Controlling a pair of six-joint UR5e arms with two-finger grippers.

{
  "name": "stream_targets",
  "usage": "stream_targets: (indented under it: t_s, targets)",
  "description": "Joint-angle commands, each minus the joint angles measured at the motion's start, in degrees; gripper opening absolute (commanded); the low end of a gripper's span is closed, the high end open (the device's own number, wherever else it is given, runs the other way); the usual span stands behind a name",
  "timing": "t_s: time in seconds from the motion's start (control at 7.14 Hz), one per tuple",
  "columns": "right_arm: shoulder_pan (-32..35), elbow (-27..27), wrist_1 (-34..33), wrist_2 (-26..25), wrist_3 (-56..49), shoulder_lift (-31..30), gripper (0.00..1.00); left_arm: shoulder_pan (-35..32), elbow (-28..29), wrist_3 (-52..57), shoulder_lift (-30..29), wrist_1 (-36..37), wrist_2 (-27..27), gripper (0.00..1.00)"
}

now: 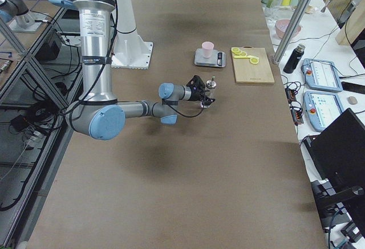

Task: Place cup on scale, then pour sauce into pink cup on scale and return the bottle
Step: 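Lower the sauce bottle onto the table with the right gripper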

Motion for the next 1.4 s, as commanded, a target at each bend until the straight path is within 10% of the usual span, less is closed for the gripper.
stream_targets:
  t_s: [0.0, 0.42, 1.26]
  targets:
    - [0.0, -0.2, 0.1, 0.2, -0.2, -0.1, 0.73, 0.0, -0.1, 0.0, 0.0, 0.1, 0.0, 0.96]
    - [0.0, -0.1, 0.1, 0.3, 0.1, -0.1, 0.99, 0.0, -0.3, -0.2, 0.0, 0.1, 0.0, 0.96]
    - [0.0, 0.1, 2.4, -0.6, 0.3, -2.8, 0.99, -0.2, -1.3, -0.5, 0.1, 0.1, 0.0, 0.96]
